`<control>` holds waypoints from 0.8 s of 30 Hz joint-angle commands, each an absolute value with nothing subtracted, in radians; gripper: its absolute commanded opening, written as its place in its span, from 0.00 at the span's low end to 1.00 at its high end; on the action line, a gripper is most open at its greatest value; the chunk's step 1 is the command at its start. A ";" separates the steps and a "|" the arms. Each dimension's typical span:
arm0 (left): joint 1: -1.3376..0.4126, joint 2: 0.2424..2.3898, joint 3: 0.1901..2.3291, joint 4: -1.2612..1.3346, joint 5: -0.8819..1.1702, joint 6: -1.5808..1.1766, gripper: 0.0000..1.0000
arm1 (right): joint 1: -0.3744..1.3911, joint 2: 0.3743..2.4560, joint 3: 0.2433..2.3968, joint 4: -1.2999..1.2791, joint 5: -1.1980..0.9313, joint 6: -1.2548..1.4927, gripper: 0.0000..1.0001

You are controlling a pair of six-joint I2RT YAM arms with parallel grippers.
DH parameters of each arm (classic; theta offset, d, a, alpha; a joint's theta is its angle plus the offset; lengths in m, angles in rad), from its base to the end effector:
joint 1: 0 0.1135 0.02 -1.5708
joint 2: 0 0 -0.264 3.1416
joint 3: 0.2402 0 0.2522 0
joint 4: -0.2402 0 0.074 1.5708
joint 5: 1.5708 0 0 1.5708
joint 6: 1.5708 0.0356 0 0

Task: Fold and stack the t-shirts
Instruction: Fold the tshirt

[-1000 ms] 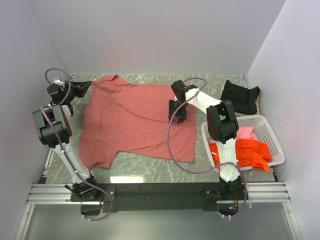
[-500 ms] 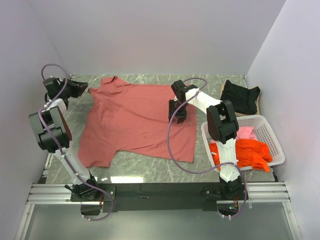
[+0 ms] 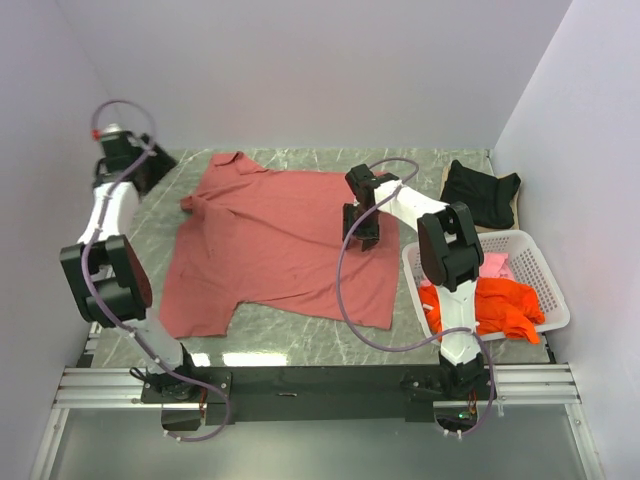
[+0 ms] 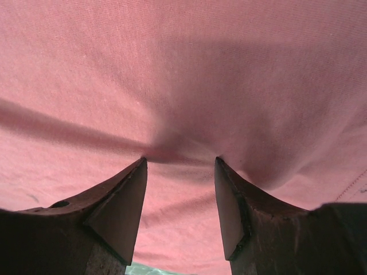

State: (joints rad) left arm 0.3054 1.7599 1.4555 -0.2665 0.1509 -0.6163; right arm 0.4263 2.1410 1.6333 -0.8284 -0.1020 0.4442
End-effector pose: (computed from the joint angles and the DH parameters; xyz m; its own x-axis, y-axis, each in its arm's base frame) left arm 0.3957 0.1191 0.2976 -0.3185 -0.6996 -0.6397 -0.4420 0.7065 -0.5526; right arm 0.3911 0.1816 0.1627 -0.9856 0.0219 -0.1674 -0.0103 0.9819 0.1893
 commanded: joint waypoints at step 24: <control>-0.034 2.091 1.429 -0.373 0.216 -0.561 0.79 | 0.380 2.388 2.021 -1.011 -0.043 0.400 0.58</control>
